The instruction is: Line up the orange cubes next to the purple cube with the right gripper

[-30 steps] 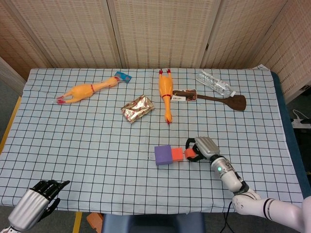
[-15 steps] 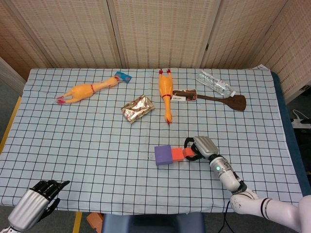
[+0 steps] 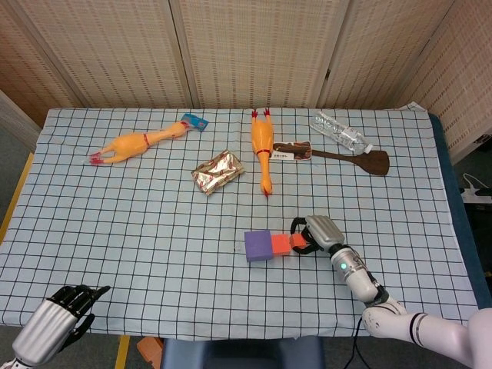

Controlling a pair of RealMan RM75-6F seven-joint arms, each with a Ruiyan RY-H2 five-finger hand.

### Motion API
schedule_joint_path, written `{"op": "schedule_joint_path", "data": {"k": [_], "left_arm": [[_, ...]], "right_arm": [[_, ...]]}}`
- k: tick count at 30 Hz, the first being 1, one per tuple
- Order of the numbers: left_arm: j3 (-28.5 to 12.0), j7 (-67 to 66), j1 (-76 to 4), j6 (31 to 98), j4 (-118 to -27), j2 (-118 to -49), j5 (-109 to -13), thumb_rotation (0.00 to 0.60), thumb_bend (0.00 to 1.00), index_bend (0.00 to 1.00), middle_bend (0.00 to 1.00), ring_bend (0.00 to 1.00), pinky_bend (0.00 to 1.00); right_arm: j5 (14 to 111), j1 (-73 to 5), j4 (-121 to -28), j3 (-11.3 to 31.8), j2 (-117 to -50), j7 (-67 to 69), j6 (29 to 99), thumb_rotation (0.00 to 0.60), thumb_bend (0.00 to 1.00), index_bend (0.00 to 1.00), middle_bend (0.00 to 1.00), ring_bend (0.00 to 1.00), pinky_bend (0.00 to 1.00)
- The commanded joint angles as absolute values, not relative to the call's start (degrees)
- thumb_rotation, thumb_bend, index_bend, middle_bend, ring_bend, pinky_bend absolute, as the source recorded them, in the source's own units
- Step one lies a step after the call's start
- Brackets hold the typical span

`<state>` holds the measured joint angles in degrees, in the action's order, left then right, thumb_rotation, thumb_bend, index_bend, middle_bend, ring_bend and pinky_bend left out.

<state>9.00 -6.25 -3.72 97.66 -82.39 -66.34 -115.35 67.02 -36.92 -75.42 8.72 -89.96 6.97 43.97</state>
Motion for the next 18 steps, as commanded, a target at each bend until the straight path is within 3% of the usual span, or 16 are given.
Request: {"op": "schedule_joint_path", "data": {"k": [1, 12, 18], "left_arm": [[9.0, -6.3, -3.7, 97.6, -82.4, -66.3, -115.4, 0.600, 0.45, 0.21, 0.38, 0.32, 0.43], [9.0, -6.2, -3.8, 97.5, -82.4, -66.3, -115.3, 0.600, 0.45, 0.21, 0.38, 0.32, 0.43], [9.0, -6.1, -3.7, 97.6, -82.4, -66.3, -115.3, 0.600, 0.45, 0.21, 0.38, 0.32, 0.43]], "right_arm": [[67.2, -37.0, -75.4, 8.7, -89.8, 7.2, 43.7, 0.600, 0.12, 0.43, 0.93, 0.88, 0.97], [67.8, -36.8, -75.3, 8.3, -89.0, 8.4, 43.1, 0.600, 0.12, 0.27, 0.93, 0.88, 0.97], [67.5, -35.9, -79.3, 7.7, -84.6, 8.3, 42.7, 0.600, 0.12, 0.23, 0.93, 0.88, 0.97]]}}
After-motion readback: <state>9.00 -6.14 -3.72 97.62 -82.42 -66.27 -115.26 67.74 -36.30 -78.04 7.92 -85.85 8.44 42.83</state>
